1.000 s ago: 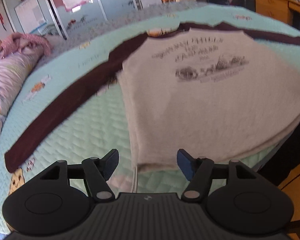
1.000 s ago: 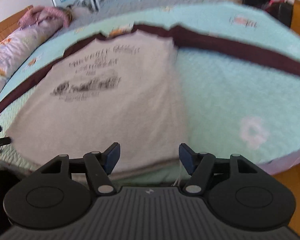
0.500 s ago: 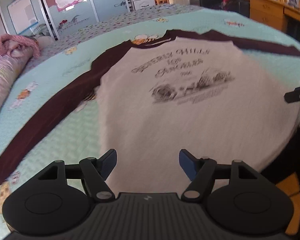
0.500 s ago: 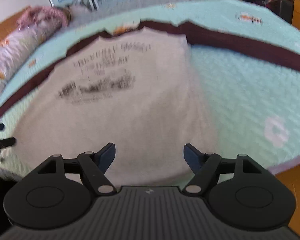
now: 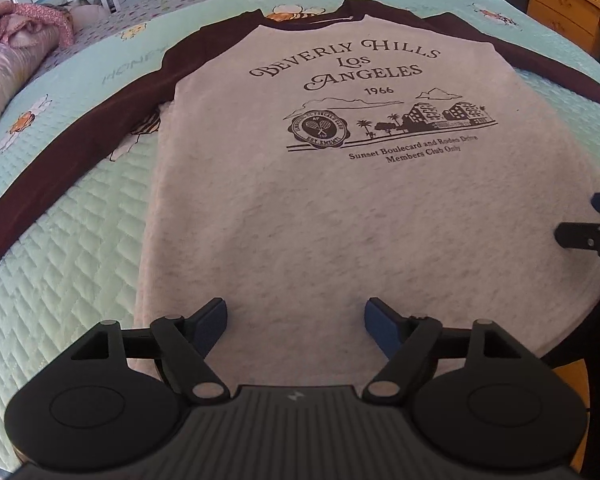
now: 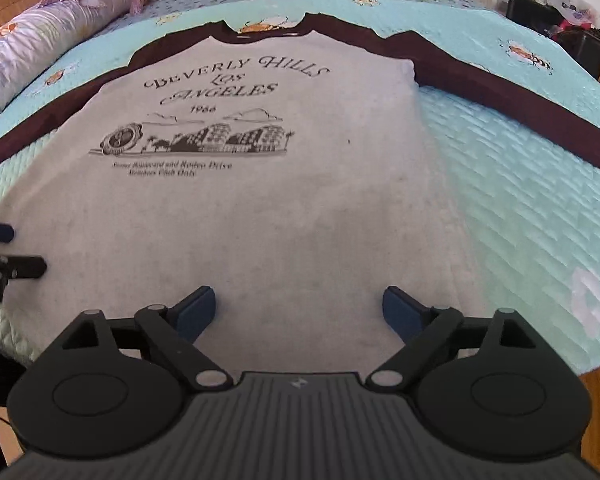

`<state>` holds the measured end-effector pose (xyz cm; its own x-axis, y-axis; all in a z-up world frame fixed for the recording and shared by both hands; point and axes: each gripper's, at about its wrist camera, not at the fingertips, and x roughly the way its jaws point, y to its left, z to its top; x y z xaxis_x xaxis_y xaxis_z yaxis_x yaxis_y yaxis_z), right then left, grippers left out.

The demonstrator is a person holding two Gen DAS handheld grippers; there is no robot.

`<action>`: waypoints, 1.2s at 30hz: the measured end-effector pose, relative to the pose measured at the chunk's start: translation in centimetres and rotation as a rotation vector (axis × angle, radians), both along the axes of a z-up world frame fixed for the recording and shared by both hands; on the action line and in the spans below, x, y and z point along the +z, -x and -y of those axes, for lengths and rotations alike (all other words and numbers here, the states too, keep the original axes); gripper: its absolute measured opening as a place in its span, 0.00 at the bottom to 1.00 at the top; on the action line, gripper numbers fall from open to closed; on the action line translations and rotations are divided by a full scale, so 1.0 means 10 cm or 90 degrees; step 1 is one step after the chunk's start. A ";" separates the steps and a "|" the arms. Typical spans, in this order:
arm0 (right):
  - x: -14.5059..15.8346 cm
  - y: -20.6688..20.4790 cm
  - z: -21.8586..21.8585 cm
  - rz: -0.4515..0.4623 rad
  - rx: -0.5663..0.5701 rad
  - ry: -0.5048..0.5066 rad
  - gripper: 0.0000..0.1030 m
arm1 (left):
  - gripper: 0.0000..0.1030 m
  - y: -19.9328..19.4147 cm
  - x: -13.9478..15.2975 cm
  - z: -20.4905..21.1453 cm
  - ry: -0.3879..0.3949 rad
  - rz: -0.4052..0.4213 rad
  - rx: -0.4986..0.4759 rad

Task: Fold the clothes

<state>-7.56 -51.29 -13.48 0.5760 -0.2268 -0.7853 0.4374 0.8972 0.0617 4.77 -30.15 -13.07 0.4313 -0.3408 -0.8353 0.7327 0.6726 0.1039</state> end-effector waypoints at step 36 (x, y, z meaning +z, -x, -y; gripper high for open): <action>0.35 -1.50 0.17 0.047 0.091 0.145 0.92 | 0.91 -0.04 -0.06 0.00 -0.013 -0.004 0.010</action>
<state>7.41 -52.98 -9.98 0.6689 -0.3046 -0.6781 0.3069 0.9440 -0.1213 5.19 -30.15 -13.63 0.4306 -0.3178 -0.8447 0.7232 0.6814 0.1124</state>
